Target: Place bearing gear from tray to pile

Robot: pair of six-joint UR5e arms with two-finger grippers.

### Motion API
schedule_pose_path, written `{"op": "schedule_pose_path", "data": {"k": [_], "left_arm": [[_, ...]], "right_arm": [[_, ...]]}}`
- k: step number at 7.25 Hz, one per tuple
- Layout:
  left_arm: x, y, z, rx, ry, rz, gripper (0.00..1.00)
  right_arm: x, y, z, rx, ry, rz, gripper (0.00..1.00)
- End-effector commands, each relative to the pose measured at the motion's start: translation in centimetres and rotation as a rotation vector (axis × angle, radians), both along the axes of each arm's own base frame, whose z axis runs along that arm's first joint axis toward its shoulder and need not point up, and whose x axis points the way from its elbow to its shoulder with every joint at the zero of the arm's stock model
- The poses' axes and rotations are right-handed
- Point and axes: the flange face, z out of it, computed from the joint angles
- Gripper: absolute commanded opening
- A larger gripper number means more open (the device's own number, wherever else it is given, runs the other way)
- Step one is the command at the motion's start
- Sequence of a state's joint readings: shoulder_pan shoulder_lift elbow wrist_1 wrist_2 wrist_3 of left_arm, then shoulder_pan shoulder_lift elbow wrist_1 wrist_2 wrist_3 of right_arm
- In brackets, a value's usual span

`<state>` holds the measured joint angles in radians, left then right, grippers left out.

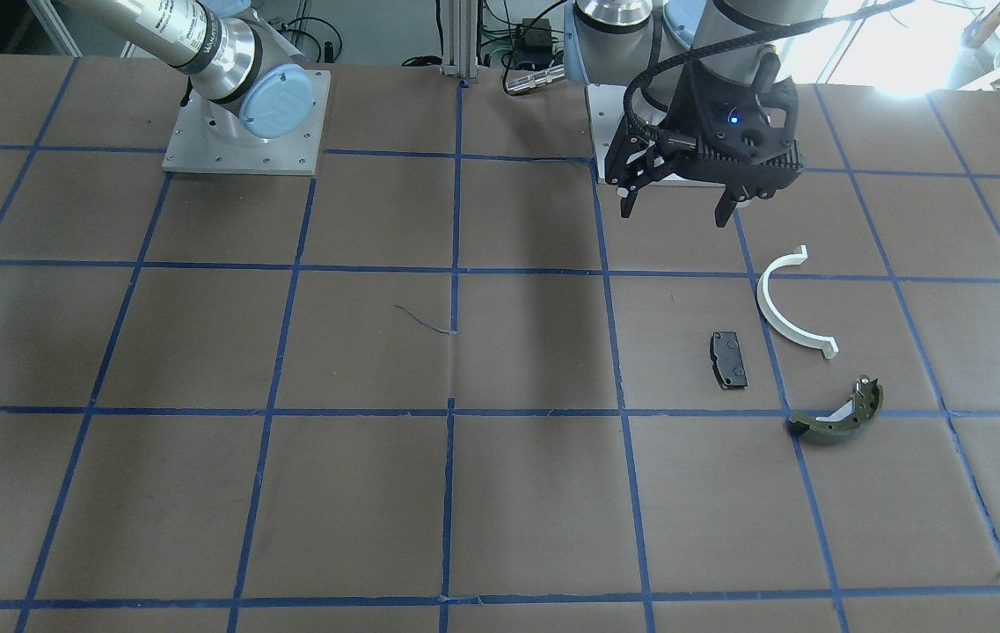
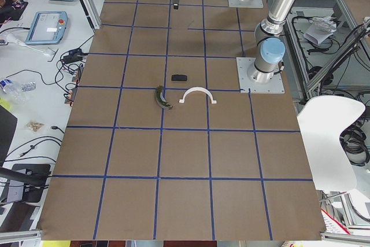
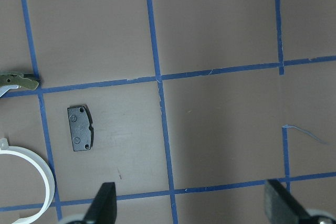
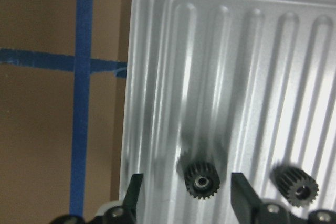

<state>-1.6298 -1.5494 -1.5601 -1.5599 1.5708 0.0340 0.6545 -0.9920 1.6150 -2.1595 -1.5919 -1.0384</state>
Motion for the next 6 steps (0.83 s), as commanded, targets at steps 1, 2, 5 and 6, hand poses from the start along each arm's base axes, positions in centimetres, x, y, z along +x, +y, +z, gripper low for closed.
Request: {"op": "schedule_pose_path", "data": {"k": [1, 2, 5, 6], "left_arm": [[0.03, -0.04, 0.09, -0.003, 0.000, -0.001, 1.00], [0.03, -0.01, 0.00, 0.000, 0.000, -0.001, 1.00], [0.03, -0.02, 0.02, -0.001, 0.000, -0.001, 1.00], [0.03, -0.02, 0.02, -0.001, 0.000, -0.001, 1.00]], "right_arm": [[-0.12, 0.27, -0.28, 0.020, 0.010, 0.000, 0.56], [-0.08, 0.31, -0.34, 0.022, 0.010, 0.000, 0.52], [-0.31, 0.14, -0.62, 0.020, 0.012, 0.004, 0.42], [-0.40, 0.07, -0.70, 0.017, 0.016, 0.006, 0.42]]}}
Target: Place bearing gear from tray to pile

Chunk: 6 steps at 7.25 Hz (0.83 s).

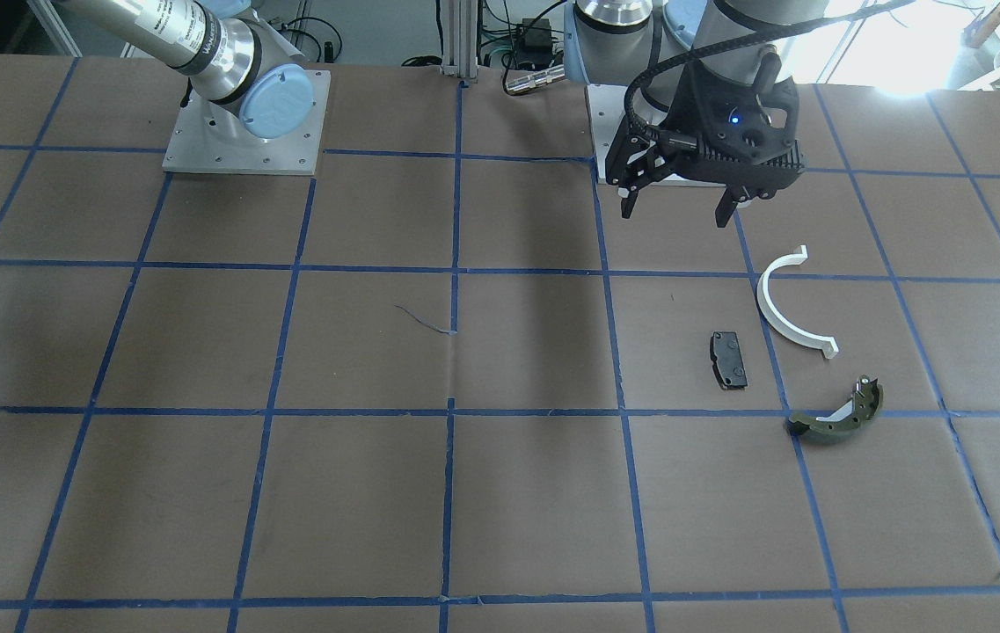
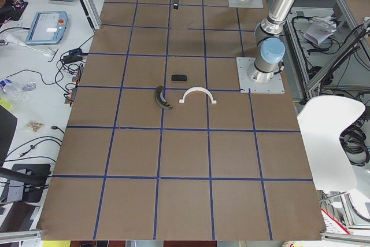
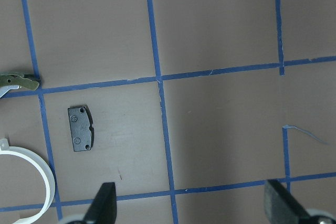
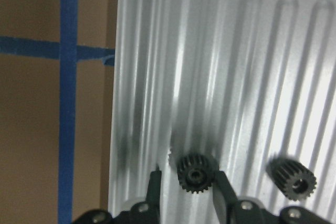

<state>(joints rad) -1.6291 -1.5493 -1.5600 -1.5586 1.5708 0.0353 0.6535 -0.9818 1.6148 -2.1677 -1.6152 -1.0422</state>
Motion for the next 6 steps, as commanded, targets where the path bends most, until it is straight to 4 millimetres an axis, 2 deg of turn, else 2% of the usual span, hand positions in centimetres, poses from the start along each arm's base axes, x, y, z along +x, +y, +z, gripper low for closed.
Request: {"op": "schedule_pose_path", "data": {"k": [1, 3, 4, 6], "left_arm": [[0.00, -0.01, 0.07, -0.002, 0.000, 0.000, 1.00], [0.00, -0.01, 0.07, -0.002, 0.000, 0.000, 1.00], [0.00, 0.00, 0.00, 0.000, 0.000, 0.000, 1.00], [0.00, -0.01, 0.07, -0.002, 0.000, 0.000, 1.00]], "right_arm": [[-0.21, -0.16, -0.01, -0.004, 0.005, 0.002, 0.43], [-0.40, -0.32, 0.30, -0.010, 0.010, 0.004, 0.43], [-0.40, -0.30, 0.29, -0.008, 0.010, 0.006, 0.33], [-0.31, -0.25, 0.06, -0.006, 0.005, 0.019, 0.24]]}}
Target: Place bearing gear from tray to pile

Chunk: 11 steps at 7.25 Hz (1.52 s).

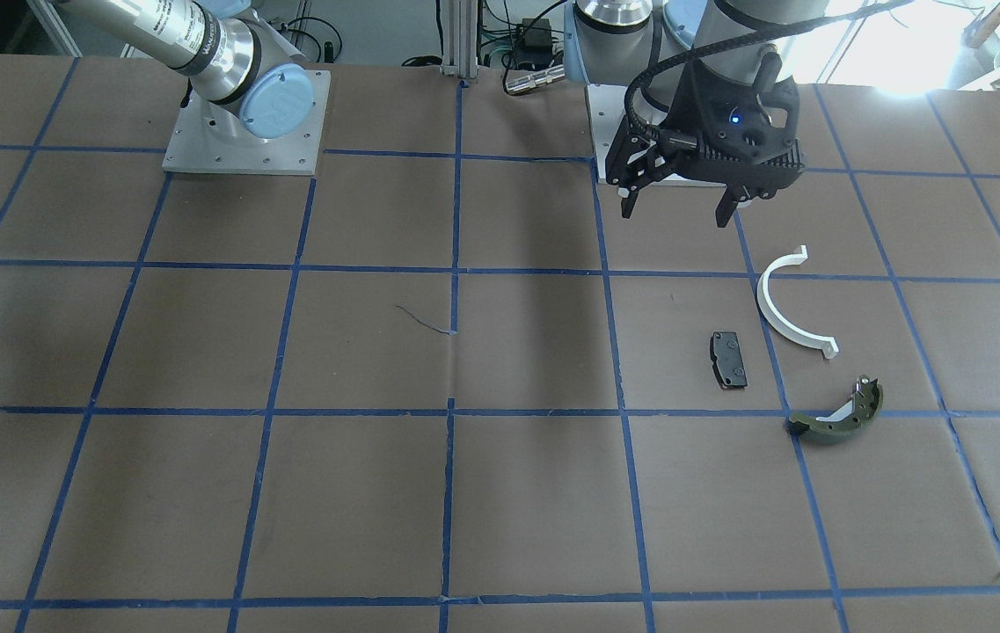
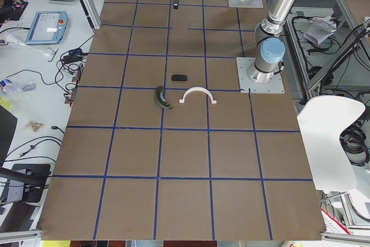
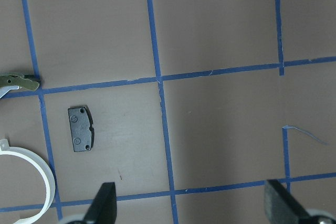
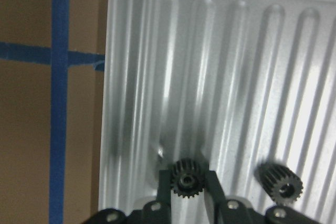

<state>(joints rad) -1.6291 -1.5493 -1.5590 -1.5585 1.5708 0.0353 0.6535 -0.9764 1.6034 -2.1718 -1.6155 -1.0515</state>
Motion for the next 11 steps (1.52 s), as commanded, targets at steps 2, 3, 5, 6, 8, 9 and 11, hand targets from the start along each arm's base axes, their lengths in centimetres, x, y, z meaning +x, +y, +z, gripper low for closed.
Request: {"op": "schedule_pose_path", "data": {"k": [2, 3, 5, 6, 8, 9, 11], "left_arm": [[0.0, 0.0, -0.1, 0.001, 0.000, 0.000, 1.00], [0.0, 0.0, -0.1, 0.001, 0.000, 0.000, 1.00], [0.0, 0.0, 0.0, 0.000, 0.000, 0.000, 1.00], [0.0, 0.0, 0.0, 0.000, 0.000, 0.000, 1.00], [0.0, 0.0, 0.0, 0.000, 0.000, 0.000, 1.00], [0.0, 0.0, -0.1, 0.001, 0.000, 0.002, 1.00], [0.0, 0.0, 0.0, 0.001, 0.000, 0.000, 1.00]], "right_arm": [[0.1, 0.0, 0.8, -0.006, 0.004, 0.028, 0.19], [0.7, -0.3, 3.0, -0.026, 0.030, 0.034, 0.19], [5.6, -2.6, 5.8, -0.055, 0.039, 0.054, 0.19], [9.8, -4.6, 5.2, -0.047, 0.026, 0.017, 0.18], [22.4, -8.4, 9.2, -0.086, 0.063, -0.068, 0.18], [29.8, -8.5, 9.7, -0.040, 0.028, -0.103, 0.18], [45.5, -7.9, 10.7, -0.042, -0.003, -0.106, 0.18]]}}
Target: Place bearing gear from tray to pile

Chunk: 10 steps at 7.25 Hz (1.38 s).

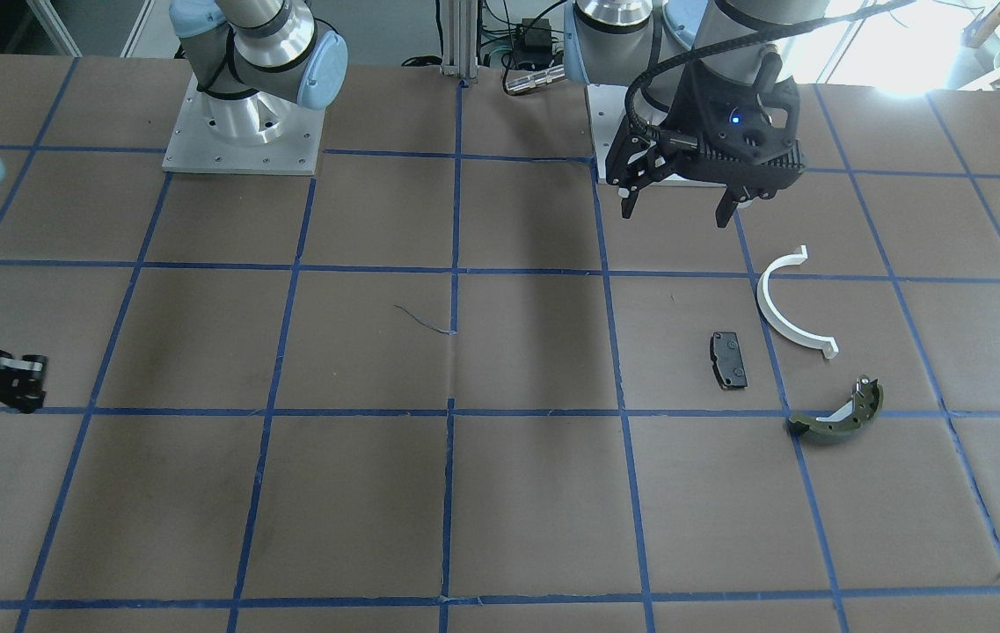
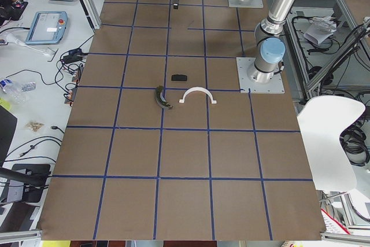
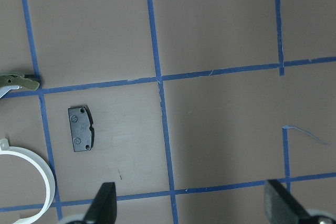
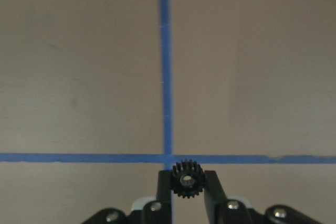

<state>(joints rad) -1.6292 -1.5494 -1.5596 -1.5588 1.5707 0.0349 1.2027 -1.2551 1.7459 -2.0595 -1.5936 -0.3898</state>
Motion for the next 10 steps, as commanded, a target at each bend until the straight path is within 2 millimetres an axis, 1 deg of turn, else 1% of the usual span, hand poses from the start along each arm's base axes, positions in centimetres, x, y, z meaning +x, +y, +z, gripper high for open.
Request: {"op": "schedule_pose_path", "data": {"k": [1, 2, 3, 4, 5, 6, 7, 8, 9, 10], "left_arm": [[0.0, 0.0, 0.0, 0.000, 0.000, 0.000, 1.00], [0.0, 0.0, 0.0, 0.000, 0.000, 0.000, 1.00], [0.0, 0.0, 0.0, 0.002, 0.000, 0.000, 1.00], [0.0, 0.0, 0.0, 0.001, -0.002, 0.000, 1.00], [0.0, 0.0, 0.0, 0.001, -0.002, 0.000, 1.00], [0.0, 0.0, 0.0, 0.001, -0.002, 0.000, 1.00], [0.0, 0.0, 0.0, 0.001, -0.002, 0.000, 1.00], [0.0, 0.0, 0.0, 0.001, -0.002, 0.000, 1.00], [0.0, 0.0, 0.0, 0.001, -0.002, 0.000, 1.00], [0.0, 0.0, -0.2, 0.005, -0.002, 0.000, 1.00]], "right_arm": [[18.1, 1.8, 0.3, 0.004, -0.027, -0.054, 0.18], [26.0, 4.0, -0.5, 0.012, -0.017, -0.104, 0.17], [33.1, 6.5, -0.8, -0.006, -0.020, -0.140, 0.17], [37.8, 8.9, -0.9, -0.007, -0.023, -0.173, 0.18], [41.8, 10.2, -1.9, -0.022, -0.030, -0.201, 0.18], [45.7, 11.8, -4.4, -0.033, -0.038, -0.212, 0.18], [47.5, 11.8, -7.2, -0.037, -0.046, -0.192, 0.19], [48.5, 11.6, -6.9, -0.045, -0.104, -0.184, 0.21], [48.6, 12.0, -7.2, -0.036, -0.096, -0.192, 0.32], [48.5, 12.2, -7.8, -0.025, -0.085, -0.191, 0.75]]}}
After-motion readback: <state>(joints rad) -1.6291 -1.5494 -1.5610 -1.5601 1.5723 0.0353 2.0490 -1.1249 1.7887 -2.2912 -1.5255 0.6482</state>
